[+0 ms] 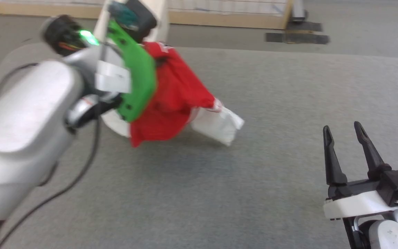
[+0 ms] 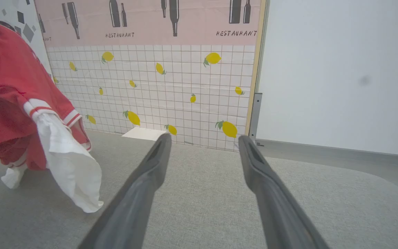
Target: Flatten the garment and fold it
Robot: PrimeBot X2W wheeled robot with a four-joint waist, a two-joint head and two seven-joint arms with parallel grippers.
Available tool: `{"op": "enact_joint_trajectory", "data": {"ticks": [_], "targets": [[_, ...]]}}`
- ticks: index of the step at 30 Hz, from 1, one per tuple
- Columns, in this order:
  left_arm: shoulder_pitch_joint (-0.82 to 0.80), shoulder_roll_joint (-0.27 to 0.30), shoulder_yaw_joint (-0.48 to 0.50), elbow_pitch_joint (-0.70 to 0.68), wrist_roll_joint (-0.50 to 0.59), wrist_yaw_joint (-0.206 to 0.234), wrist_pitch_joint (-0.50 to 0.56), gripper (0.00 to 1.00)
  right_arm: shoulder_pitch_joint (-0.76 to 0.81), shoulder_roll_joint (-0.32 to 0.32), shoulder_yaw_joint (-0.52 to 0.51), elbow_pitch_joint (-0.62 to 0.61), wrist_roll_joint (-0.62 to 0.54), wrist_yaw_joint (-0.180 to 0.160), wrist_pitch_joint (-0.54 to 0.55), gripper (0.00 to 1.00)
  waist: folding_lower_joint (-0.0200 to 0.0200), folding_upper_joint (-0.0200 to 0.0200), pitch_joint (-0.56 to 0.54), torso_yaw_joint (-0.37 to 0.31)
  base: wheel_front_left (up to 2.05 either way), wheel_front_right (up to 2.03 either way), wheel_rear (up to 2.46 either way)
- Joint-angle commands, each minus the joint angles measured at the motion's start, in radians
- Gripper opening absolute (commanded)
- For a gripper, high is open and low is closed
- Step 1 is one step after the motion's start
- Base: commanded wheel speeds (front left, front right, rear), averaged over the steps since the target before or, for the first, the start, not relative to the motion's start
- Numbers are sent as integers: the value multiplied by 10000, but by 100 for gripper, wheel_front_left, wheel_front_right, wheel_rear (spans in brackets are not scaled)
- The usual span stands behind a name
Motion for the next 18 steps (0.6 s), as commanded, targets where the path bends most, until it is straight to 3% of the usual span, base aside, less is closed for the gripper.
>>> {"op": "enact_joint_trajectory", "data": {"ticks": [1,10,18], "targets": [[-218,-313,-147,48,-153,-23,-227,0,31,-1,-23,8,94,-15,-49,100,1,0,15,-849,0,0,0],[347,-1662,-1613,1402,-480,-23,-1361,0,-77,-1,-93,-95,246,-15,-49,100,1,0,458,-2152,0,0,0],[2021,-2407,-3397,3012,-879,-23,-2214,0,-186,-1,-219,-213,322,-15,-49,100,1,0,855,-2563,0,0,0]]}}
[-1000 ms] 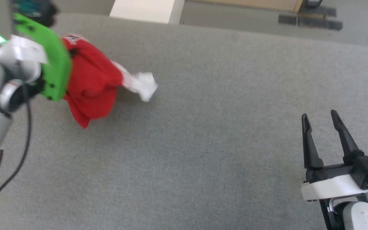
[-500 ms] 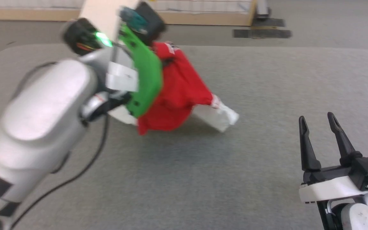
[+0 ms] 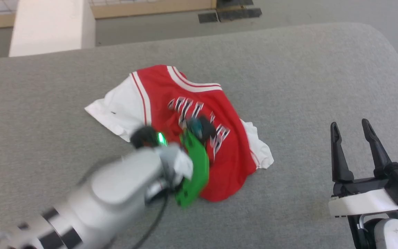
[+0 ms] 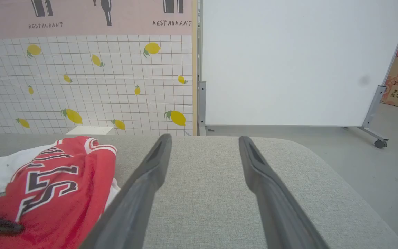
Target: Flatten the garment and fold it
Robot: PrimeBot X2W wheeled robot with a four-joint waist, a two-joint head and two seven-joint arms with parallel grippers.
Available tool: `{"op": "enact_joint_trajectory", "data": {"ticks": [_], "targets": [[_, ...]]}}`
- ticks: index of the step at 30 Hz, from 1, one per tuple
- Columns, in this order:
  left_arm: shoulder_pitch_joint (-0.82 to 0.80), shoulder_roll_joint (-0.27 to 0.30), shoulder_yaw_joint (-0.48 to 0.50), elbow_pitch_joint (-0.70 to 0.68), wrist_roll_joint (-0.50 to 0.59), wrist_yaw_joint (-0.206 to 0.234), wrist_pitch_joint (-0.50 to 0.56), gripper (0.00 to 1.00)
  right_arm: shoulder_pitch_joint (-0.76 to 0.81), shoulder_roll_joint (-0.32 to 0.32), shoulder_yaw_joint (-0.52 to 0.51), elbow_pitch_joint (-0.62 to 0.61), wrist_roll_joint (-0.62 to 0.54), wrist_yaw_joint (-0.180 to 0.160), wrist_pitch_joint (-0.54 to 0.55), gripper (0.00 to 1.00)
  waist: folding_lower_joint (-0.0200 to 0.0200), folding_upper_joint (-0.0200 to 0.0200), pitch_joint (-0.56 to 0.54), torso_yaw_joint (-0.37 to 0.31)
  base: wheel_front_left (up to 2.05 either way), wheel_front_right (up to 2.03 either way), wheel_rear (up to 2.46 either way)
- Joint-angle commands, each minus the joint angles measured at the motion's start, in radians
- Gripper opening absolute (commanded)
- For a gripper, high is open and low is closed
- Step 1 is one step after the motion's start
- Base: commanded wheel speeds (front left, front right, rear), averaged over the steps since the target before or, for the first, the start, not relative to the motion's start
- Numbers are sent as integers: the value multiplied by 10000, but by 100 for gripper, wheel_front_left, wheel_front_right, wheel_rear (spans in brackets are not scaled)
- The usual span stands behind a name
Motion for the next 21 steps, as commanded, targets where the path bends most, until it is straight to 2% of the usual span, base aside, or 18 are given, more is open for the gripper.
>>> {"op": "enact_joint_trajectory", "data": {"ticks": [1,6,9,12,13,14,21], "targets": [[405,-152,-213,184,0,-21,-85,0,-169,7,-12,-59,60,-15,-49,100,1,-1,274,-245,0,0,0],[1578,-591,-526,308,126,-21,173,0,-183,7,-63,-62,34,-15,-49,100,1,-1,336,-269,0,0,0],[2221,-819,-540,-12,604,-21,557,0,-183,7,-109,-8,-11,-15,-49,100,1,-1,245,-211,0,0,0],[2402,-909,-543,-249,816,-21,463,0,-125,7,-141,62,-62,-15,-49,100,1,-1,48,-86,0,0,0],[2375,-925,-544,-246,904,-21,294,25,-86,7,-145,97,-88,-15,-49,100,1,-1,-69,-19,0,0,0],[2327,-935,-544,-232,1034,-21,121,100,-52,7,-147,122,-106,-15,-49,100,1,-1,-153,30,0,0,0],[2086,-1135,-344,517,1551,63,-1977,100,259,7,-175,217,-204,-15,-49,100,1,-1,-924,433,0,0,0]]}}
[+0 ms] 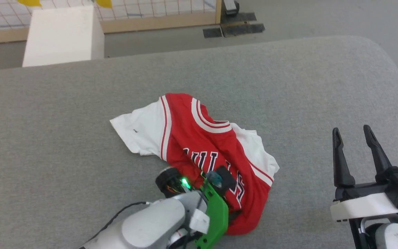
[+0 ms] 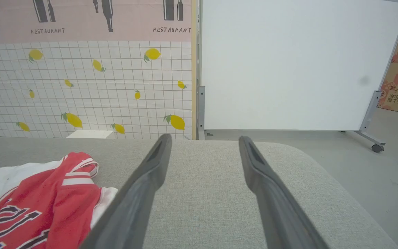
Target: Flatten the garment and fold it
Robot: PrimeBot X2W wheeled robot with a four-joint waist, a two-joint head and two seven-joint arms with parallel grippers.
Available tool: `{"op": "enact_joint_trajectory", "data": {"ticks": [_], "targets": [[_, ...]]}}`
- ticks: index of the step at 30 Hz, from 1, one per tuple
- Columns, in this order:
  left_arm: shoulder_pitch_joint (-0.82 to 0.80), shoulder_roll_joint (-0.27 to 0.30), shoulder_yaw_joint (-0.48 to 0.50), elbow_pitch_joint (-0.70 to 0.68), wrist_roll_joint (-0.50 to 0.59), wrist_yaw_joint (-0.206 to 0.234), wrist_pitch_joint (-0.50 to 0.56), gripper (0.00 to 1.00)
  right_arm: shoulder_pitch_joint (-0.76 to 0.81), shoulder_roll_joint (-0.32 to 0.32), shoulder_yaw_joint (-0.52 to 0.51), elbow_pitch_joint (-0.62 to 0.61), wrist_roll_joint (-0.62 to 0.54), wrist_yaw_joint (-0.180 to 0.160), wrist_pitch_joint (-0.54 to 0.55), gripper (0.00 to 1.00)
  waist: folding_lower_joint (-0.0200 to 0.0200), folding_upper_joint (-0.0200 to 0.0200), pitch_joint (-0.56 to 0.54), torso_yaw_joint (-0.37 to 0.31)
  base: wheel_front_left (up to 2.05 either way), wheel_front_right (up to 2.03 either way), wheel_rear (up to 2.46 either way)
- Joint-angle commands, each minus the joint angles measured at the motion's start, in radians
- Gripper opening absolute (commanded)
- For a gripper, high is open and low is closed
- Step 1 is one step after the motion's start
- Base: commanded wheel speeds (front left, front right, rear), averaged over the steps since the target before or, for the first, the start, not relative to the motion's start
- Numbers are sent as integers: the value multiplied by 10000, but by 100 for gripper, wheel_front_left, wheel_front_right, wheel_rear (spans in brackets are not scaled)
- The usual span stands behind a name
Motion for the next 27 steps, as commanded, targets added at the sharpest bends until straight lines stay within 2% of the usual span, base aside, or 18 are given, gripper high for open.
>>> {"op": "enact_joint_trajectory", "data": {"ticks": [1,3,8,13,15,20,24,27], "targets": [[95,-67,217,97,140,164,-499,100,179,7,-11,34,-96,-15,-49,100,0,-1,-450,319,0,0,0],[140,-156,532,84,272,431,-1404,100,291,7,-51,44,-115,-15,-49,100,0,-1,-629,429,0,0,0],[127,-57,1260,-5,1065,1684,-3598,100,527,7,-147,31,-143,-15,-49,100,0,-1,-957,770,0,0,0],[355,168,2108,12,1212,2661,-5014,100,636,7,-125,1,-110,-15,-49,100,0,-1,-1165,1017,0,0,0],[496,278,2553,-112,1288,3019,-5291,100,674,7,-130,-32,-91,-15,-49,100,0,-1,-1216,1095,0,0,0],[1194,632,4172,-1065,1896,3566,-5418,100,748,7,-188,-116,-35,-15,-49,100,0,-1,-1274,1298,0,0,0],[2277,810,5770,-1880,2693,3763,-5422,100,773,7,-213,-180,4,-15,-49,100,0,-1,-1285,1418,0,0,0],[3113,734,6903,-2446,3411,3787,-5423,100,795,7,-242,-231,52,-15,-49,100,0,-1,-1293,1497,0,0,0]]}}
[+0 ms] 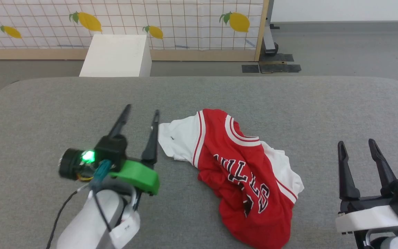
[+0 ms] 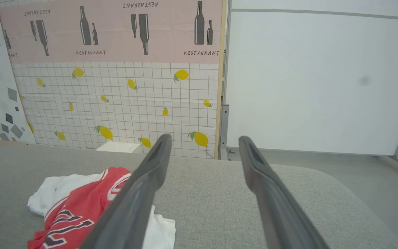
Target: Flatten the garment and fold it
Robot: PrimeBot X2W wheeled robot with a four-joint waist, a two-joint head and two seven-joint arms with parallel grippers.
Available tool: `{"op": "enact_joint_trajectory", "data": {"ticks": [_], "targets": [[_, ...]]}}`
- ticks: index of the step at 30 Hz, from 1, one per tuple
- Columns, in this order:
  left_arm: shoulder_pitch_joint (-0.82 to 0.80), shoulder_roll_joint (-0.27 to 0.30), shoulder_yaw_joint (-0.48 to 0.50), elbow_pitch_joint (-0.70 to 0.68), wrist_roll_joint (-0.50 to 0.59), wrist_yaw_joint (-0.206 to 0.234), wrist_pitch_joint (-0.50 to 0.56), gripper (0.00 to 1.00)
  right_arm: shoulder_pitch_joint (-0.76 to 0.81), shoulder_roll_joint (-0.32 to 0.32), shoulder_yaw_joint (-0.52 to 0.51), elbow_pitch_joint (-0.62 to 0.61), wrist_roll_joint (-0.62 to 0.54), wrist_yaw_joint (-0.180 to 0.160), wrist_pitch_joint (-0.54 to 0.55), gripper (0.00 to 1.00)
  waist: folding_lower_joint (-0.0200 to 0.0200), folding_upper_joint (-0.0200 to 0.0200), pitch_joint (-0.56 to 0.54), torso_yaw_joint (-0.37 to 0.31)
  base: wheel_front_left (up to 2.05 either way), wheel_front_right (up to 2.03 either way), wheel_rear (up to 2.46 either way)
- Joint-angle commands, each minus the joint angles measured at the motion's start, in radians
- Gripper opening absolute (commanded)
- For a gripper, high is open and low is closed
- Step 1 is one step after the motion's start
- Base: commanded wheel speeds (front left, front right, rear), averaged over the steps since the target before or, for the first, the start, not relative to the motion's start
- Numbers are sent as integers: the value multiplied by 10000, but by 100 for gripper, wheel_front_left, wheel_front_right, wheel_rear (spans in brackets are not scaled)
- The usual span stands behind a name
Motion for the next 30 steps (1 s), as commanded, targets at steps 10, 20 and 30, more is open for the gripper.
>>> {"op": "enact_joint_trajectory", "data": {"ticks": [10,20,30], "targets": [[2603,-1010,2907,-1455,1987,-615,-37,100,233,5,-139,-169,328,-15,-49,100,0,-1,-90,227,0,0,0],[3843,-1904,4289,-1246,2807,-1623,-37,100,431,5,-233,-82,502,-15,-49,100,0,-1,-287,220,0,0,0],[4301,-2463,5056,-989,3194,-2474,-37,100,686,5,-189,49,677,-15,-49,100,0,-1,-462,219,0,0,0]]}}
